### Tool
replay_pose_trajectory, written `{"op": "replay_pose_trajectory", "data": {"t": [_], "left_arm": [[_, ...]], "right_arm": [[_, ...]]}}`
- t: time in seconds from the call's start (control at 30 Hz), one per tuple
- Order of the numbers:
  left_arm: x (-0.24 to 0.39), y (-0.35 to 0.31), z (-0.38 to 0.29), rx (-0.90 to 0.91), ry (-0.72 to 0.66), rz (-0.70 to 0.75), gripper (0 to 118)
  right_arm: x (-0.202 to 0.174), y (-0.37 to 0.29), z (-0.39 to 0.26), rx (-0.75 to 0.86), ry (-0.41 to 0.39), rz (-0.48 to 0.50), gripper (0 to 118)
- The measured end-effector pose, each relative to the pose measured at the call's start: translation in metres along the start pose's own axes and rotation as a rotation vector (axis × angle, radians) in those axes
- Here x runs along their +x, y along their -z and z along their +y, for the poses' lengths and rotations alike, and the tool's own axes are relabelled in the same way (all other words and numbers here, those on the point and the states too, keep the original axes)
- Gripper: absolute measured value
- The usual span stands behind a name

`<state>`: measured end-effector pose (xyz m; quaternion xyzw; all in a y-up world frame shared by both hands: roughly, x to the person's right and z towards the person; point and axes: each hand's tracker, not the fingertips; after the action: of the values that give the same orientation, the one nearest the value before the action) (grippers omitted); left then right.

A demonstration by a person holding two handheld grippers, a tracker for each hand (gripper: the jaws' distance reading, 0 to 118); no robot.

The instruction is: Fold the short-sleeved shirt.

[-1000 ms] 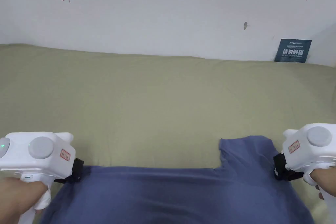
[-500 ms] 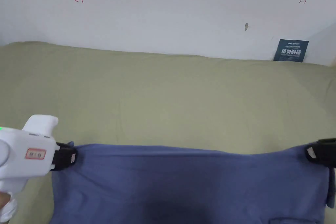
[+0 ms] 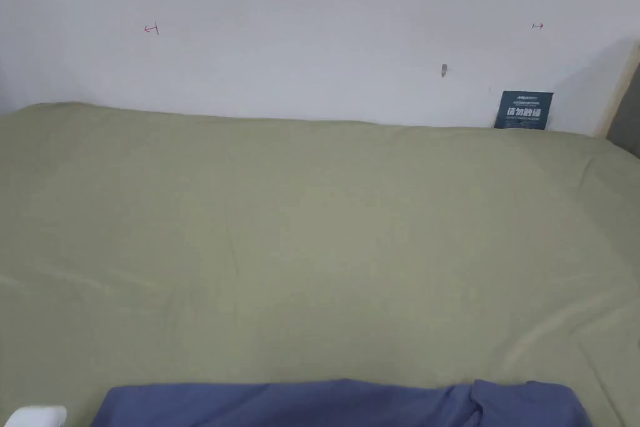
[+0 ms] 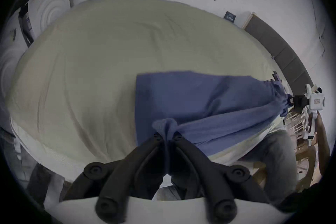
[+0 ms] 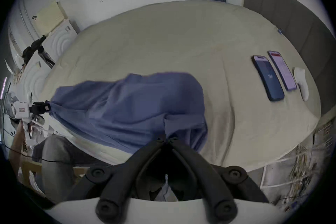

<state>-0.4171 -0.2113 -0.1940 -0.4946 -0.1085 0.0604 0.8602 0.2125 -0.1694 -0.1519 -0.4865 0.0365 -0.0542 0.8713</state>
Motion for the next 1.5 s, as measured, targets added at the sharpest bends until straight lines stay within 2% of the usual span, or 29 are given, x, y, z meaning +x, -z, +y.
{"op": "replay_pose_trajectory", "data": {"t": [0.07, 0.13, 0.17, 0.23, 0.27, 0.3, 0.33, 0.4, 0.47, 0.57, 0.63, 0.73, 0.77, 0.8, 0.83, 0.87, 0.9, 0.97, 1.03, 1.13, 1.2, 1.23, 1.3, 1.33, 1.37, 1.4, 1.47, 1.5], "left_arm": [[-0.009, 0.003, -0.003, 0.043, -0.062, -0.047, 7], [-0.009, 0.002, -0.004, 0.05, -0.064, -0.06, 11], [-0.008, 0.001, -0.007, 0.061, -0.055, -0.059, 21], [-0.008, -0.001, -0.011, 0.105, -0.069, -0.123, 45], [-0.006, -0.006, -0.014, 0.112, -0.108, -0.151, 68], [-0.006, -0.009, -0.014, 0.109, -0.164, -0.194, 85], [-0.005, -0.015, -0.013, 0.103, -0.213, -0.217, 90], [0.005, -0.04, -0.011, 0.132, -0.213, -0.176, 90], [0.021, -0.077, -0.006, 0.273, -0.136, -0.147, 90], [0.062, -0.133, 0.005, 0.507, -0.051, -0.08, 89], [0.091, -0.159, 0.01, 0.655, -0.014, -0.043, 89], [0.136, -0.178, 0.012, 0.8, 0.048, 0.118, 85], [0.149, -0.178, 0.012, 0.828, 0.055, 0.176, 74], [0.158, -0.174, 0.015, 0.833, 0.064, 0.216, 53], [0.171, -0.173, 0.013, 0.849, 0.065, 0.265, 18], [0.18, -0.17, 0.014, 0.857, 0.045, 0.288, 0], [0.184, -0.171, 0.01, 0.879, 0.027, 0.261, 0], [0.19, -0.168, 0.013, 0.848, 0.047, 0.145, 0], [0.192, -0.161, 0.017, 0.794, 0.097, 0.181, 0], [0.165, -0.153, 0.03, 0.687, 0.129, 0.121, 0], [0.132, -0.141, 0.043, 0.565, 0.102, 0.106, 5], [0.112, -0.132, 0.048, 0.527, 0.065, 0.122, 18], [0.066, -0.11, 0.056, 0.377, -0.029, 0.003, 74], [0.041, -0.093, 0.06, 0.282, -0.099, -0.11, 94], [0.02, -0.073, 0.061, 0.166, -0.181, -0.182, 99], [0.002, -0.056, 0.058, 0.086, -0.27, -0.223, 99], [-0.02, -0.028, 0.045, 0.011, -0.338, -0.164, 99], [-0.026, -0.018, 0.043, -0.027, -0.327, -0.131, 99]], "right_arm": [[0.013, 0.012, -0.005, -0.021, 0.013, -0.025, 0], [0.017, 0.015, -0.01, -0.014, 0.051, -0.027, 0], [0.018, 0.015, -0.013, 0.011, 0.075, -0.002, 14], [0.02, 0.011, -0.012, 0.018, 0.119, 0.016, 56], [0.019, 0.005, -0.011, 0.021, 0.127, 0.022, 68], [0.018, -0.004, -0.01, 0.038, 0.119, 0.039, 67], [0.016, -0.017, -0.006, 0.088, 0.109, 0.044, 67], [0.005, -0.054, 0.002, 0.213, 0.085, 0.013, 68], [-0.016, -0.102, 0.008, 0.397, 0.038, 0.01, 70], [-0.052, -0.159, 0.012, 0.628, -0.036, 0.021, 81], [-0.076, -0.181, 0.009, 0.774, -0.08, -0.009, 87], [-0.113, -0.187, -0.001, 0.894, -0.091, -0.108, 83], [-0.12, -0.185, -0.006, 0.913, -0.097, -0.103, 68], [-0.127, -0.181, -0.01, 0.921, -0.115, -0.105, 45], [-0.128, -0.171, -0.011, 0.923, -0.137, -0.142, 8], [-0.136, -0.164, -0.012, 0.897, -0.177, -0.2, 0], [-0.141, -0.156, -0.017, 0.884, -0.183, -0.223, 0], [-0.141, -0.146, -0.018, 0.839, -0.182, -0.131, 0], [-0.14, -0.139, -0.018, 0.806, -0.137, -0.092, 0], [-0.135, -0.139, -0.013, 0.79, -0.138, -0.081, 0], [-0.13, -0.137, -0.01, 0.784, -0.134, -0.082, 0], [-0.131, -0.141, -0.007, 0.779, -0.125, -0.078, 0], [-0.125, -0.138, -0.004, 0.769, -0.103, -0.075, 0], [-0.124, -0.137, -0.001, 0.756, -0.096, -0.07, 0], [-0.123, -0.136, 0.0, 0.744, -0.088, -0.064, 0], [-0.122, -0.133, 0.002, 0.727, -0.082, -0.059, 0], [-0.121, -0.129, 0.004, 0.703, -0.073, -0.048, 0], [-0.121, -0.128, 0.005, 0.688, -0.067, -0.037, 0]]}}
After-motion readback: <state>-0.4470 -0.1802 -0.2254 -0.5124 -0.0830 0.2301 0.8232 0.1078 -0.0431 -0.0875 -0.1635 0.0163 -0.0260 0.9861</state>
